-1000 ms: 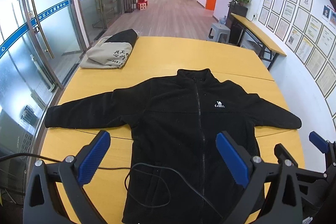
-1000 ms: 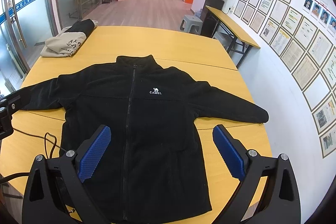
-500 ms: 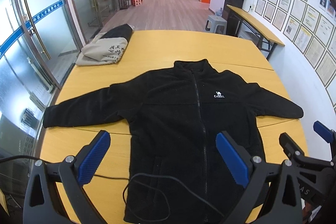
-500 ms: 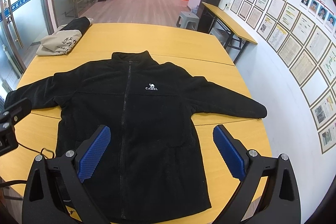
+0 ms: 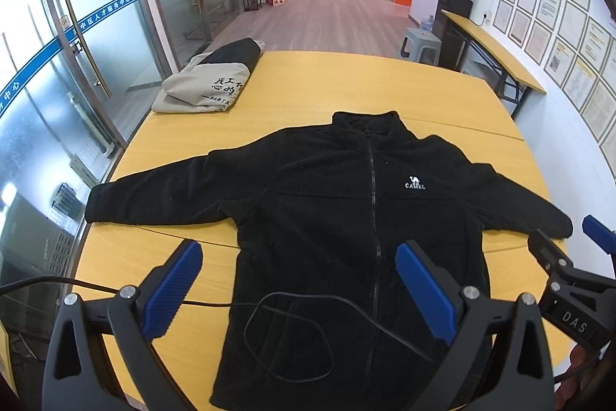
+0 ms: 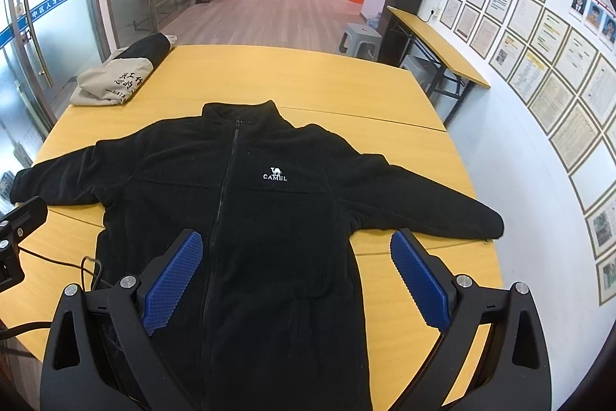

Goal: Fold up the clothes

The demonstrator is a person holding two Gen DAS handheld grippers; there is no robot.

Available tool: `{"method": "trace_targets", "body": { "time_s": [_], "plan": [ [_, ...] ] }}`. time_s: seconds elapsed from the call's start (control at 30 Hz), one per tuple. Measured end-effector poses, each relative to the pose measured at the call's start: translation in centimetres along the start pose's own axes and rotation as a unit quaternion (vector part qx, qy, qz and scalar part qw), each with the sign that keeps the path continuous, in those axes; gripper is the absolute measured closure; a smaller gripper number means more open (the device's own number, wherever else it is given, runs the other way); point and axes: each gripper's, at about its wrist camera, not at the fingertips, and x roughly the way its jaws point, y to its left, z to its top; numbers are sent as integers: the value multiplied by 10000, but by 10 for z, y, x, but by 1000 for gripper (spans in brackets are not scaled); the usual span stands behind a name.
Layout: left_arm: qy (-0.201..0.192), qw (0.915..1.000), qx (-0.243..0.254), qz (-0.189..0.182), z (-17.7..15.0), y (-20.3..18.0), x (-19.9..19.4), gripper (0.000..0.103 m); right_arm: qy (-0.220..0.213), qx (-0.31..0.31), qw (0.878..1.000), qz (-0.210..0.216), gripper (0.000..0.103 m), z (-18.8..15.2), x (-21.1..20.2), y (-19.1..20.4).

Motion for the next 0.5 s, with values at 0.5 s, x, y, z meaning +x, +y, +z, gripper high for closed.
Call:
{"method": "trace_targets", "body": {
  "time_s": [0.5],
  "plan": [
    [492, 9926, 779, -791, 11, -104, 161, 0, -320, 1174, 9913, 494, 0, -36, 110, -191]
  ]
}}
